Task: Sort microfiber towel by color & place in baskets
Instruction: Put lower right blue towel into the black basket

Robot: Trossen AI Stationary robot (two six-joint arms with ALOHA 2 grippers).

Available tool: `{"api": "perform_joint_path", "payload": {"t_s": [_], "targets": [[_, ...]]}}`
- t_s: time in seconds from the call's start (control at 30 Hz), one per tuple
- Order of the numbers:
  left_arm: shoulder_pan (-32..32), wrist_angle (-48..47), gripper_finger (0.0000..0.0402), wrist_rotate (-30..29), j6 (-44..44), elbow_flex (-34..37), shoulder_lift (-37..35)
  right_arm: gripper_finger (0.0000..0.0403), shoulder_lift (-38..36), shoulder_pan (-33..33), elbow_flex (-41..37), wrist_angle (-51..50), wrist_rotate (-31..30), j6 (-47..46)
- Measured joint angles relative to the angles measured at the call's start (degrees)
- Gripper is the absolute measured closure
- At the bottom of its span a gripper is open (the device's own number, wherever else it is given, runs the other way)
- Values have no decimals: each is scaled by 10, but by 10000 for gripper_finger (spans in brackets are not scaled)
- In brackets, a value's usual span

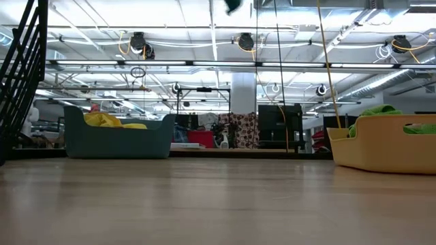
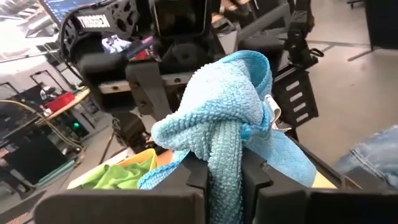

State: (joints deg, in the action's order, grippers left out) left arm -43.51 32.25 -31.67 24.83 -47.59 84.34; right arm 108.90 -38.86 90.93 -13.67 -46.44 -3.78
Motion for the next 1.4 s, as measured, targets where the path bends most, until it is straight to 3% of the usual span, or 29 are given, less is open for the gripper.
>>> {"api": "perform_joint_path", "payload": {"t_s": [0.23,0.5,0.77,0.87,1.17,1.4], "targets": [[-70,-118,365,-33,-67,-1,-64,227,0,-14,0,-60,0,-56],[-145,-335,364,16,-268,-1,-138,227,0,-22,0,-71,1,-77],[-192,-433,364,106,-387,-1,-161,227,0,-21,0,-71,0,-76],[-196,-436,364,137,-407,10,-162,227,0,-20,0,-70,0,-76],[-178,-433,364,147,-428,66,-161,227,0,-20,0,-67,0,-76],[-136,-433,362,99,-539,104,-161,227,0,-20,0,-67,0,-76]]}}
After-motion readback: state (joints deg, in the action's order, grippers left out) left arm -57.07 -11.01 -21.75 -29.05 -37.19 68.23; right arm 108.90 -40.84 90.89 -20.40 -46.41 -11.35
